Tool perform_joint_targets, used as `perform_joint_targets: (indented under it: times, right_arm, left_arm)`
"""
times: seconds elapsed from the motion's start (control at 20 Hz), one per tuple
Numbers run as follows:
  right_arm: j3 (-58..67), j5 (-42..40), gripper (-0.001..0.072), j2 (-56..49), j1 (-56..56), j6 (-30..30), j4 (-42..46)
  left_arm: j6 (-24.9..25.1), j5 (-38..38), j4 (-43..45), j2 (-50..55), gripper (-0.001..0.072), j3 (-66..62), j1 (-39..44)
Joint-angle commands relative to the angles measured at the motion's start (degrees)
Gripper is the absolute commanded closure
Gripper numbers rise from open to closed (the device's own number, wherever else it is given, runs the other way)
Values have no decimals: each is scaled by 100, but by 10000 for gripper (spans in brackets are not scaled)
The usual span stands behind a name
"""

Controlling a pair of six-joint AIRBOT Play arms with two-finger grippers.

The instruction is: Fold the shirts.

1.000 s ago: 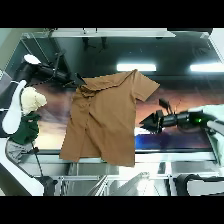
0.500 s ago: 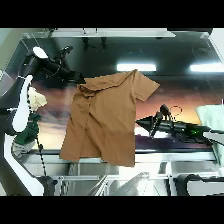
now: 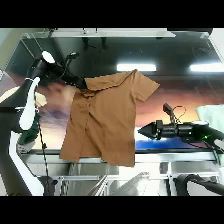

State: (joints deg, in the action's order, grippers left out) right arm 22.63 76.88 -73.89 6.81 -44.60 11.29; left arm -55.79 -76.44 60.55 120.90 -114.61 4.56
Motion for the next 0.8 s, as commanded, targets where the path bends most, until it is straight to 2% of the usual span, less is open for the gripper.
perform_joint_targets:
  times: [0.0, 0.05, 0.1, 0.15, 0.25, 0.35, 0.4, 0.5, 0.55, 0.6, 0.65, 0.75]
  right_arm:
    - [-387, -1799, 275, 887, -101, -879, 1314]
    - [-476, -1902, 94, 935, -243, -970, 1362]
    - [-529, -1919, 78, 914, -426, -1025, 1357]
    - [-551, -2035, 79, 839, -691, -1161, 1360]
    - [-551, -2411, 79, 562, -1314, -1473, 1355]
    - [-549, -2568, 80, 184, -1843, -1543, 1128]
    - [-544, -2559, 129, -7, -1991, -1497, 887]
    - [-533, -2371, 299, -269, -2124, -1172, 291]
    - [-509, -2192, 412, -337, -2122, -909, -11]
    - [-444, -2044, 598, -350, -2118, -643, -254]
    - [-284, -2031, 693, -332, -2118, -590, -269]
    - [369, -2149, 693, -332, -1958, -726, 415]
  left_arm:
    - [175, 190, -264, 201, 213, -7, 144]
    - [254, 295, -247, 227, 374, -7, 173]
    - [284, 426, -162, 232, 591, -7, 175]
    - [280, 463, -184, 225, 685, -15, 173]
    - [278, 328, -184, 225, 685, -188, 166]
    - [275, 144, -181, 223, 685, -415, 151]
    - [214, 164, -186, 197, 685, -463, 133]
    - [192, 380, -184, -15, 685, -291, 79]
    - [192, 509, -181, -157, 685, -173, 28]
    - [162, 603, -184, -304, 685, -122, -79]
    - [55, 621, -184, -417, 685, -146, -208]
    - [-378, 568, -216, -706, 685, -173, -557]
